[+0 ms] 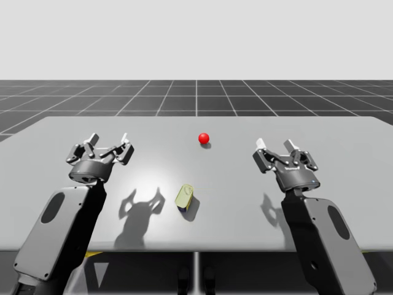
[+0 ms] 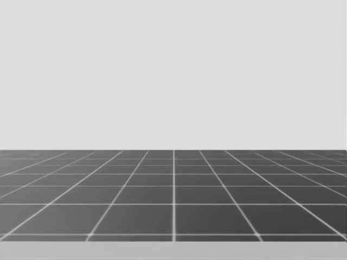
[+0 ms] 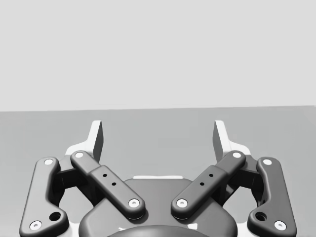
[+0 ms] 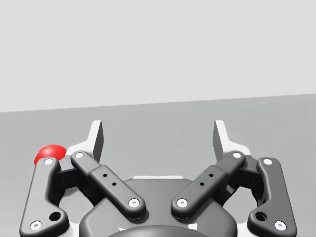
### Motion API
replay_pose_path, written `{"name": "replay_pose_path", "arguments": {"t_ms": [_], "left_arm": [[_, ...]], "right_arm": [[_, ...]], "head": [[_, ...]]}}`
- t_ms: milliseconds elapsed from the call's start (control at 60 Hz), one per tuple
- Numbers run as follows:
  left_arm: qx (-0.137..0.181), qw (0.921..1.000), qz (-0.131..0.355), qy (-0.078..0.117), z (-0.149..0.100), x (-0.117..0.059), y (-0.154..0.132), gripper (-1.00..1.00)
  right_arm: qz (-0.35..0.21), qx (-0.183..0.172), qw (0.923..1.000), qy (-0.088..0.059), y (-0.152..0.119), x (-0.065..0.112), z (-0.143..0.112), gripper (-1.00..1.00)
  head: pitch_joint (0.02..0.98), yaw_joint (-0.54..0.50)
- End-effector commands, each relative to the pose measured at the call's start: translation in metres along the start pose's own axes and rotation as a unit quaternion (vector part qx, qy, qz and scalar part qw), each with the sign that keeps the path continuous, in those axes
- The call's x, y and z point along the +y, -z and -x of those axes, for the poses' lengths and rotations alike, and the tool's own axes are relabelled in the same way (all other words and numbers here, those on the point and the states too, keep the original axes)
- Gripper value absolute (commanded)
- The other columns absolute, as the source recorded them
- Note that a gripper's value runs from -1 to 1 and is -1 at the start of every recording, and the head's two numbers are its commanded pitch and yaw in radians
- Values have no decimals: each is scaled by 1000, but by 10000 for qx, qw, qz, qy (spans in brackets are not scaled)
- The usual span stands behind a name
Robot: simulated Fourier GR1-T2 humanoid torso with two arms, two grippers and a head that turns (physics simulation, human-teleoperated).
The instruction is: Watch the red light. When it turns green, pick up the object.
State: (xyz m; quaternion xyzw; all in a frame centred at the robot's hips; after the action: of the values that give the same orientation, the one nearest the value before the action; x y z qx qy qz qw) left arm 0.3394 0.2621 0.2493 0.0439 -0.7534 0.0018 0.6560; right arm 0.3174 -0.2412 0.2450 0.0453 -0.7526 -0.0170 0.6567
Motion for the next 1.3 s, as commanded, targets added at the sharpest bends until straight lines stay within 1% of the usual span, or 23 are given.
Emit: {"name": "replay_pose_path", "arguments": {"t_ms": [17, 50, 83, 133, 200, 250, 317, 367, 383, 450, 517, 767, 1033, 1300], "left_arm": [[179, 9998, -26, 81, 12, 4, 6, -1000], [179, 9998, -24, 86, 12, 4, 6, -1000], [179, 9998, -17, 91, 12, 4, 6, -1000], [183, 9998, -15, 92, 12, 4, 6, -1000], [196, 9998, -11, 97, 13, 4, 6, -1000], [200, 9997, -13, 101, 13, 4, 6, -1000], [215, 9997, -10, 112, 13, 4, 7, -1000], [222, 9997, -8, 123, 12, 4, 7, -1000], [226, 9997, -11, 135, 12, 4, 7, -1000], [242, 9996, -10, 152, 13, 4, 7, -1000], [252, 9995, 2, 162, 13, 4, 6, -1000], [252, 9994, 47, 229, 13, 4, 7, -1000], [242, 9994, 88, 240, 13, 4, 6, -1000], [245, 9994, 107, 235, 13, 2, 5, -1000]], "right_arm": [[82, 66, 9999, 34, 0, -3, 9, -1000], [-16, 59, 10000, 38, -1, -2, 7, -1000], [-193, 79, 9997, 125, -1, -2, 6, -1000], [-281, 144, 9994, 153, 1, -3, 6, -1000], [-265, 239, 9993, 135, 2, -4, 8, -1000], [-233, 235, 9994, 114, 3, -4, 9, -1000], [-210, 251, 9994, 107, 3, -4, 9, -1000], [-192, 256, 9995, 76, 4, -4, 9, -1000], [-191, 265, 9994, 75, 4, -3, 9, -1000], [-180, 266, 9995, 40, 4, -3, 10, -1000], [-170, 262, 9995, 18, 4, -3, 10, -1000], [-175, 276, 9995, -6, 5, -1, 10, -1000], [-193, 286, 9994, -19, 4, 0, 11, -1000], [-195, 286, 9994, -24, 4, 1, 11, -1000]], "head": [[70, 1], [71, 2], [76, 3], [88, 4], [119, 7], [143, 8], [195, 11], [227, 12], [252, 13], [286, 14], [347, 20], [487, 8], [554, -16], [578, -29]]}}
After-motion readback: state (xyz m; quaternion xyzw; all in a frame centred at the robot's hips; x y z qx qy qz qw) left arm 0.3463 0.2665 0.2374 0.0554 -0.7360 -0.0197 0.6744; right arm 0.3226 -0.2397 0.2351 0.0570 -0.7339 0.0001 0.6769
